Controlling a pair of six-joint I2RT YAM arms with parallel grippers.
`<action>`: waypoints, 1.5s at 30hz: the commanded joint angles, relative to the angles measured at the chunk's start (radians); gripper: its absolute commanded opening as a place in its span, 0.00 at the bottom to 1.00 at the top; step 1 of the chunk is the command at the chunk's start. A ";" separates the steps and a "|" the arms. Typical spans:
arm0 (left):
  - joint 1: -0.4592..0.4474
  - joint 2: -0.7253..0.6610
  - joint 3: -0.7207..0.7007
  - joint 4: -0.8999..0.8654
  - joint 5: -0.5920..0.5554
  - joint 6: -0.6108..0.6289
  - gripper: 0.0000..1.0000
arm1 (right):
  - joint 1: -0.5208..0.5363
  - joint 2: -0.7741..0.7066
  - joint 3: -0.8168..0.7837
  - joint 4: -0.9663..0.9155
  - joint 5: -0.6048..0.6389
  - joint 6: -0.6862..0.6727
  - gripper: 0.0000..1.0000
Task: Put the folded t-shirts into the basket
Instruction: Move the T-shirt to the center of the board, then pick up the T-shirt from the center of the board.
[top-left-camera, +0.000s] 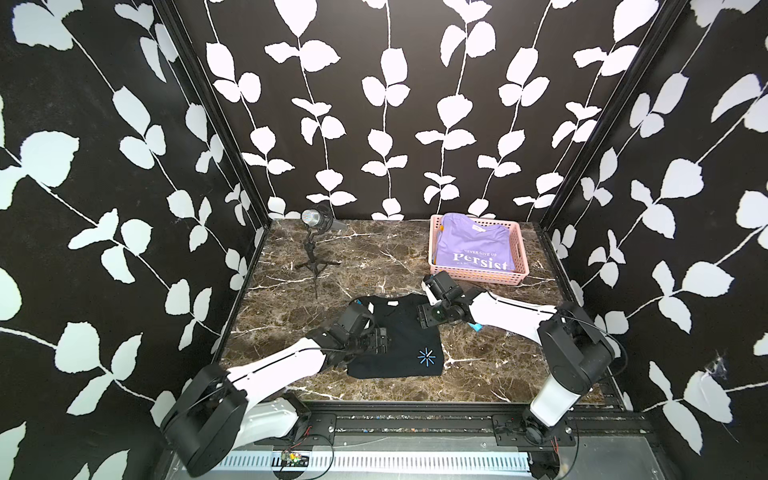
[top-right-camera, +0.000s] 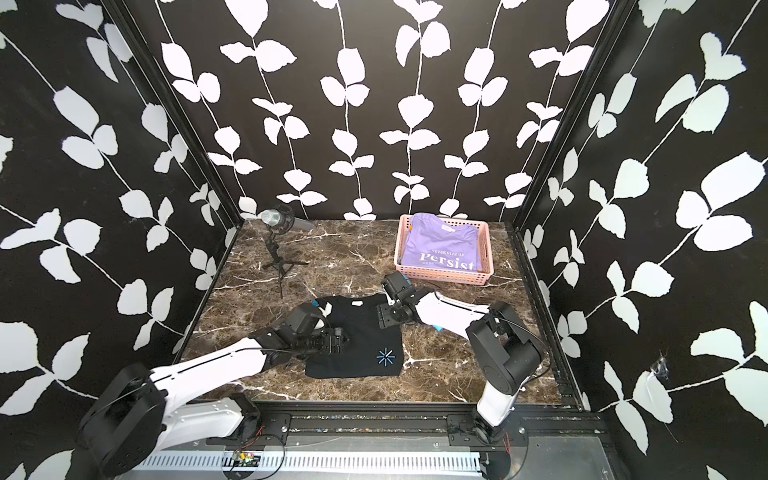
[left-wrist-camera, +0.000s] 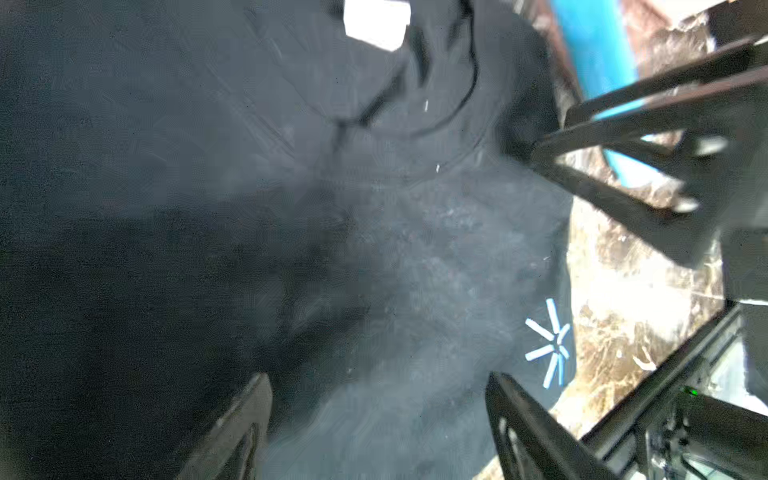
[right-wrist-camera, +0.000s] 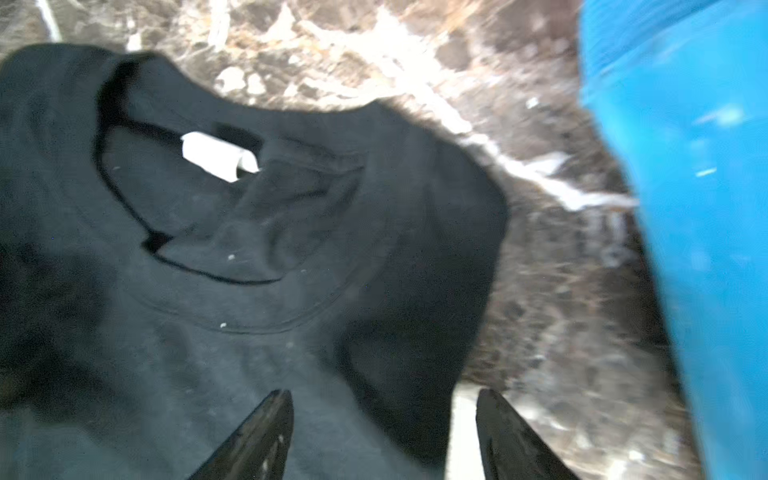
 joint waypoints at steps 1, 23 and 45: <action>0.042 -0.046 0.074 -0.132 -0.135 0.100 0.86 | -0.005 -0.013 0.041 -0.041 0.099 -0.033 0.73; 0.303 0.407 0.209 0.073 -0.073 0.318 0.85 | -0.005 0.173 0.150 -0.020 0.141 -0.039 0.74; 0.304 0.477 0.033 0.447 0.061 0.094 0.21 | -0.009 0.110 -0.059 0.335 0.085 0.146 0.14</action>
